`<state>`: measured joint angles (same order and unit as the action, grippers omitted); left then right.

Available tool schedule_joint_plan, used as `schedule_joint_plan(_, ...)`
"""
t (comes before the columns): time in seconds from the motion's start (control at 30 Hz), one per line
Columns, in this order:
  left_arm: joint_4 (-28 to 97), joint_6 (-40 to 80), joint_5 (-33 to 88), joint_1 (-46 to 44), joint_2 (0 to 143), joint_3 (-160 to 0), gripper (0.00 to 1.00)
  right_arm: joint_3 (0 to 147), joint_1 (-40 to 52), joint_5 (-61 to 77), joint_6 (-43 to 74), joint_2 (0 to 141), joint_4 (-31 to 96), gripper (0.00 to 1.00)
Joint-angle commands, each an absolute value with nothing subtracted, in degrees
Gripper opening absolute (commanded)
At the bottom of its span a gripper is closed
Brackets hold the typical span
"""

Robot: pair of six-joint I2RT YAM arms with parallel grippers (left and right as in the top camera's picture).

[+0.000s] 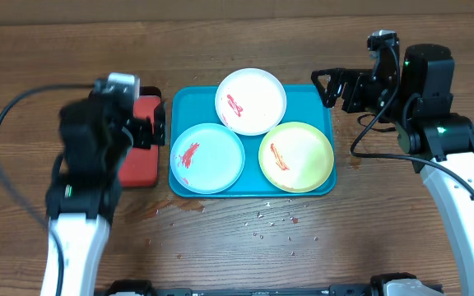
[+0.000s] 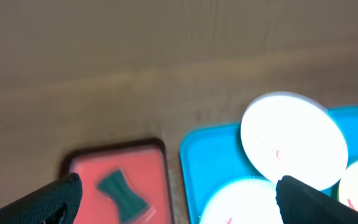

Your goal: Clean dirty plates on tray and stack at the side

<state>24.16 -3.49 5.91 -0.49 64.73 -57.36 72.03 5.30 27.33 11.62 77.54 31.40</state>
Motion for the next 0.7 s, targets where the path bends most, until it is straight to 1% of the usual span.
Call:
schedule_joint_plan(0.0, 28.36, 7.81, 2.28, 2.26, 71.88, -64.18, 1.0, 73.41, 6.0, 30.7, 14.09, 78.15, 30.2, 1.0)
schedule_joint_plan(0.07, 33.36, 11.84, 2.87, 5.69, 76.16, -69.17, 1.0, 73.69, 6.11, 30.57, 18.04, 78.63, 30.11, 1.0)
schedule_joint_plan(0.13, 38.79, 12.93, 3.22, 9.13, 80.25, -73.91, 1.0, 74.83, 6.11, 30.65, 19.64, 79.42, 31.73, 1.0)
schedule_joint_plan(0.27, 46.41, 12.91, 3.9, 14.46, 87.24, -80.05, 0.99, 83.2, 6.85, 30.41, 18.63, 84.4, 41.8, 1.0)
schedule_joint_plan(0.37, 45.91, 13.3, 7.68, 16.25, 90.0, -80.4, 1.0, 90.54, 8.6, 25.08, 17.54, 88.84, 49.69, 1.0)
schedule_joint_plan(0.43, 45.43, 14.87, 10.7, 16.49, 91.74, -80.4, 1.0, 94.11, 10.61, 20.29, 17.21, 91.48, 52.38, 1.0)
schedule_joint_plan(0.67, 41.82, 20.78, 13.39, 16.47, 98.32, -80.4, 1.0, 94.72, 17.93, 22.52, 16.32, 94.56, 45.28, 1.0)
